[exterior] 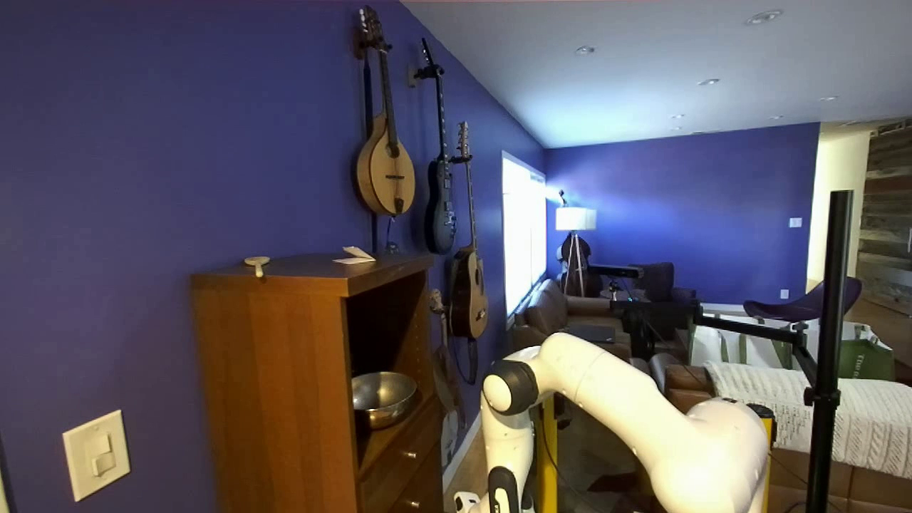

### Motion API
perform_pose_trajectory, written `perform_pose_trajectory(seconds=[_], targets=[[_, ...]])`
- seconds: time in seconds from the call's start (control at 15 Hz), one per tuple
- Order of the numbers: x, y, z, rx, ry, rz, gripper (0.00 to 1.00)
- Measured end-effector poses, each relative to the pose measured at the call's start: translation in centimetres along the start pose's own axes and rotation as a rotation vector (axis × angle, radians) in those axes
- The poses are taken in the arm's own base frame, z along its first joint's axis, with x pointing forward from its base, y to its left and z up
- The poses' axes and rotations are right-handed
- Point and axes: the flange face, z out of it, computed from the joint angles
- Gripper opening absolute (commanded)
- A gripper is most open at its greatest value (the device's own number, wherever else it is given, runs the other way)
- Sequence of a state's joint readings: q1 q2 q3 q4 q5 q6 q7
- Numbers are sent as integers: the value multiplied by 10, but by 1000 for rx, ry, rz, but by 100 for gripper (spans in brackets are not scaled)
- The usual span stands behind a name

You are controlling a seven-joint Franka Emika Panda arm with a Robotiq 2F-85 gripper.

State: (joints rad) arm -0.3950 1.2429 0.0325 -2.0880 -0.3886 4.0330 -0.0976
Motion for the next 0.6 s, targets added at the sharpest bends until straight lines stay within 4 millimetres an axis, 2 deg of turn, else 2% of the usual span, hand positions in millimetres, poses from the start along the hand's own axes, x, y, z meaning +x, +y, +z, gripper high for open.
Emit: perform_pose_trajectory(seconds=[0.6], targets=[[4,-8,-1,4,-32,-3,100]])
